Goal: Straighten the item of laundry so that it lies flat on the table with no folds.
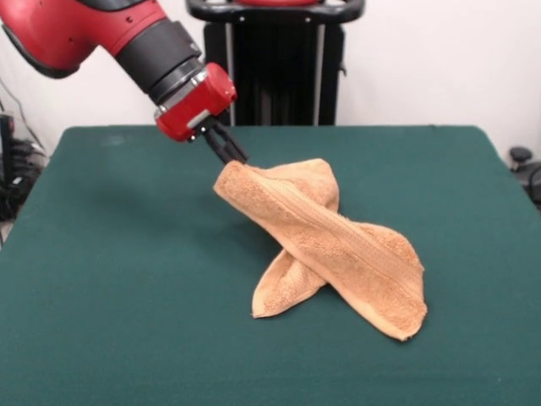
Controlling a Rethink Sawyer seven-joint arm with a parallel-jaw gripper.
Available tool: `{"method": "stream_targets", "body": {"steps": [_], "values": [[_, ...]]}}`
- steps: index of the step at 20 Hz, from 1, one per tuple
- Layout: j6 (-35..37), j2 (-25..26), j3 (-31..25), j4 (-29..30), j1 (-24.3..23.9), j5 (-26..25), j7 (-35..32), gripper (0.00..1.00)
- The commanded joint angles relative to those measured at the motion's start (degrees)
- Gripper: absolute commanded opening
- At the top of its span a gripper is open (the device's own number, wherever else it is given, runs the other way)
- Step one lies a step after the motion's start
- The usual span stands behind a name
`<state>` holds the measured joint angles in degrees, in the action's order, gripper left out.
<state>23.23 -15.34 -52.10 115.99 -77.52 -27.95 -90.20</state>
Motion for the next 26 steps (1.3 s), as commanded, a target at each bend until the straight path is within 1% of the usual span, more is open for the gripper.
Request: {"method": "stream_targets", "body": {"steps": [1,5,6,9,14,17,21,23,24,26], "values": [[-0.7,0.3,-2.4,1.7,0.3,-1.1,0.5,0.00],[-0.8,0.8,-2.3,2.6,-0.7,-1.5,0.5,0.00],[-0.1,0.8,-2.6,2.0,-0.5,-1.0,0.8,0.00],[0.5,-0.2,-3.4,2.7,-1.2,-0.7,0.9,0.00],[3.0,-6.2,-6.3,5.8,-3.2,1.3,-0.2,0.00],[3.2,-8.9,-7.4,7.5,-4.2,2.2,-1.3,0.00],[2.8,-10.7,-8.6,8.3,-4.4,2.8,-2.0,0.00],[0.8,-9.9,-9.0,8.5,-4.5,1.7,-1.7,0.00],[-1.4,-9.8,-9.0,9.9,-5.0,0.7,-2.3,0.00],[-2.3,-11.3,-8.7,10.9,-4.8,0.4,-3.4,0.00]]}}
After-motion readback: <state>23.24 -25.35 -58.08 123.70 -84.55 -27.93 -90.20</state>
